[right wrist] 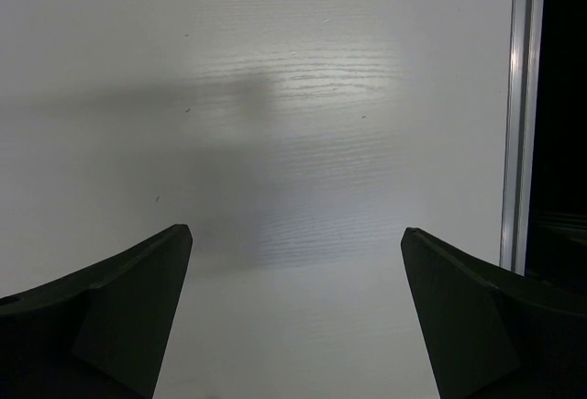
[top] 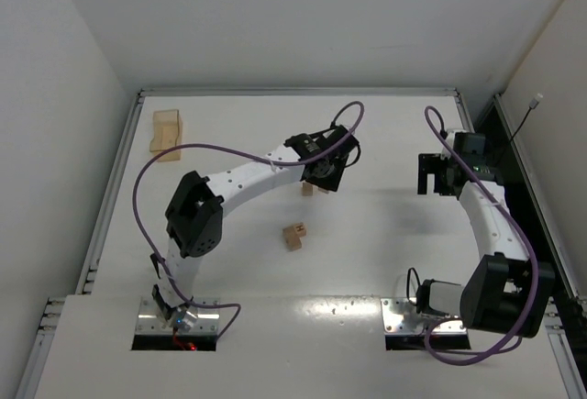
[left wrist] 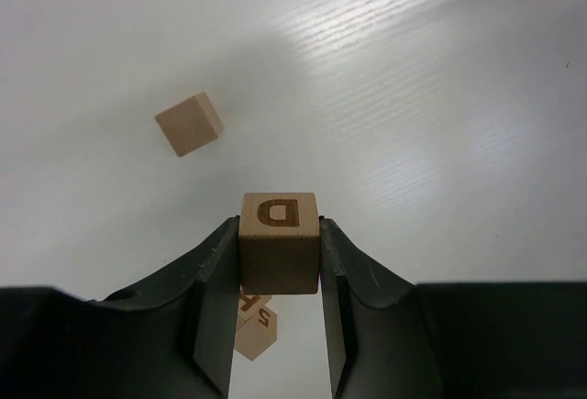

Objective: Build the wood block tower

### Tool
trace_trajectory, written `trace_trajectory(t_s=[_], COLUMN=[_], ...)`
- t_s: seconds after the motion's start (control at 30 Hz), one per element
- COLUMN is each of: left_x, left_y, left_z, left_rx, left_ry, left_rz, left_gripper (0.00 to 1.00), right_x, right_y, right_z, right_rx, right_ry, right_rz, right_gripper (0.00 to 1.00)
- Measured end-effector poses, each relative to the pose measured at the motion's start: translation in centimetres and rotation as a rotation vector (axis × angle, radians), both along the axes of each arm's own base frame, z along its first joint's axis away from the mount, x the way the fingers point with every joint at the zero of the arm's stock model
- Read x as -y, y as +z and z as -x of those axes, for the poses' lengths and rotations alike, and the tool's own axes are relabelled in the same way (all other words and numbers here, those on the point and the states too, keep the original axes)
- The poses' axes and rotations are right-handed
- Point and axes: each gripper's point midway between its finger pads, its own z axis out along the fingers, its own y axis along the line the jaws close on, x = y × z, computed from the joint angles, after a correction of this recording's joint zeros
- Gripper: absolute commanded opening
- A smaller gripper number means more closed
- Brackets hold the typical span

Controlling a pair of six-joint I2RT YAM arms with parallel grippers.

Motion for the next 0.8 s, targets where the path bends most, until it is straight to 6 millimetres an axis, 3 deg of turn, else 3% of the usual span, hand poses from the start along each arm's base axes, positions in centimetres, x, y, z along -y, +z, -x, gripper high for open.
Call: trace_trajectory(t_s=[0.17,0.53,0.8], left_x=[-0.7,-3.1,-3.6], left_y=[0.6,-2.8,-3.4], left_z=[-1.3,-3.8,-4.3], left_rx=[0.01,-0.044,-0.075], left_ry=[0.092,0.25,0.324], left_rz=[0.006,-0.043,-0.015], left_gripper=[0.0,0.0,0.0], right_x=[-0.4,-1.2,-1.6], right_y=[0.1,-0.1,-0.4], right_z=[-0.1,-0.5,-0.6], right_rx=[0.006,0.004,-0.002], right_ry=[0.0,-0.01,-0.01], right_rz=[-0.023,-0.084,-0.107], right_gripper=[0.94,0.94,0.94])
